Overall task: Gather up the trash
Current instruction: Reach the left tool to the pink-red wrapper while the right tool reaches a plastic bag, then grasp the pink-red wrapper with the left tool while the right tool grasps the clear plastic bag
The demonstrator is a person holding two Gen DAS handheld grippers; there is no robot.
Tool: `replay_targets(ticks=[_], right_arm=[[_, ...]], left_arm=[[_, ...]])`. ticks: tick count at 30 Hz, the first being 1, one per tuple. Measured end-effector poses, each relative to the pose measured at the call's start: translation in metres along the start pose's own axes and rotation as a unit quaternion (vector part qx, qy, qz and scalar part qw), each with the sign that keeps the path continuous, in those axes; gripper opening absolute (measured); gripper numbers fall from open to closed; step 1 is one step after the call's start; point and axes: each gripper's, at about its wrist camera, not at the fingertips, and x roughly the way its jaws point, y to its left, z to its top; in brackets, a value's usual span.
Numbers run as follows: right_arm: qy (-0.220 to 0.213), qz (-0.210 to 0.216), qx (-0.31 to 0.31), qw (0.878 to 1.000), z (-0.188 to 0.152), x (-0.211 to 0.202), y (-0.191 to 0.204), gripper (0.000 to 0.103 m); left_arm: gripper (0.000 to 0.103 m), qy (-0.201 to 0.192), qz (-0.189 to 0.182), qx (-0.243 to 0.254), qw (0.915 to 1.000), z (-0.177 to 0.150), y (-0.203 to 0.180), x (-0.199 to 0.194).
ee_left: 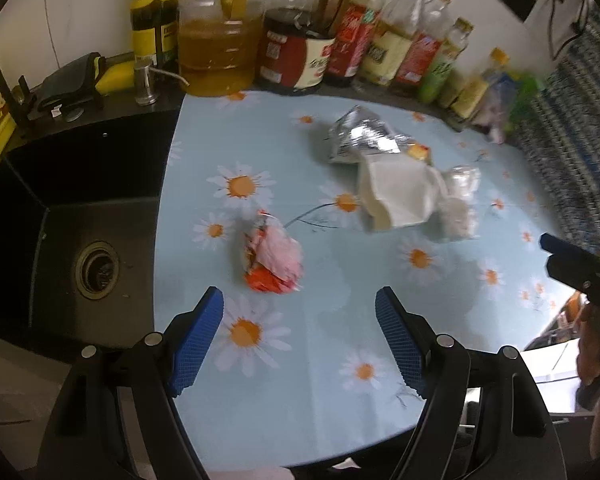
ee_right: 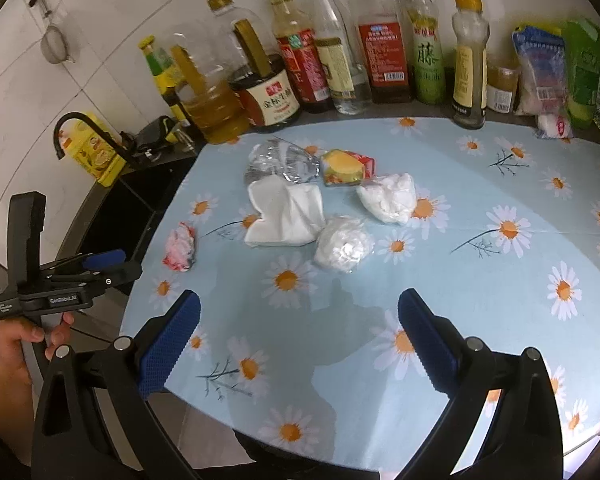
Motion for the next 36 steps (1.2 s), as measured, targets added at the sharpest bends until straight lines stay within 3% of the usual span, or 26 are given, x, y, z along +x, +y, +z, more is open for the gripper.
replay_targets(ticks=[7,9,17,22,25,30,36], right_arm=[[0.021,0.006,0.007,1.0,0.012,0.029,-0.018,0.096],[0.03,0.009,0.007,0.999,0.016,0.037,-0.021,0.09],[0.046,0.008,0.002,0.999,0.028,0.061,-0.03,0.085],[0.059,0.008,-0.006,0.998,0.031,0.075,-0.03,0.074],[0.062,0.008,-0.003,0.998,0.032,0.08,-0.03,0.073],[0.074,0.0,-0.002,0.997,0.031,0.089,-0.032,0.056],[0.071,-0.004,-0.008,0.997,0.029,0.088,-0.032,0.048]], left_arm=[[0.076,0.028,0.041,0.016,0.9986,0.017,0.002,0.032],[0.076,0.033,0.052,0.025,0.9978,0.021,0.0,0.038],[0.076,0.058,0.069,0.029,0.9955,0.032,0.0,0.063],[0.074,0.063,0.082,0.03,0.9942,0.036,0.003,0.07],[0.06,0.069,0.076,0.025,0.9944,0.038,0.006,0.073],[0.047,0.074,0.075,0.022,0.9942,0.039,0.005,0.078],[0.044,0.072,0.071,0.017,0.9947,0.04,0.004,0.078]])
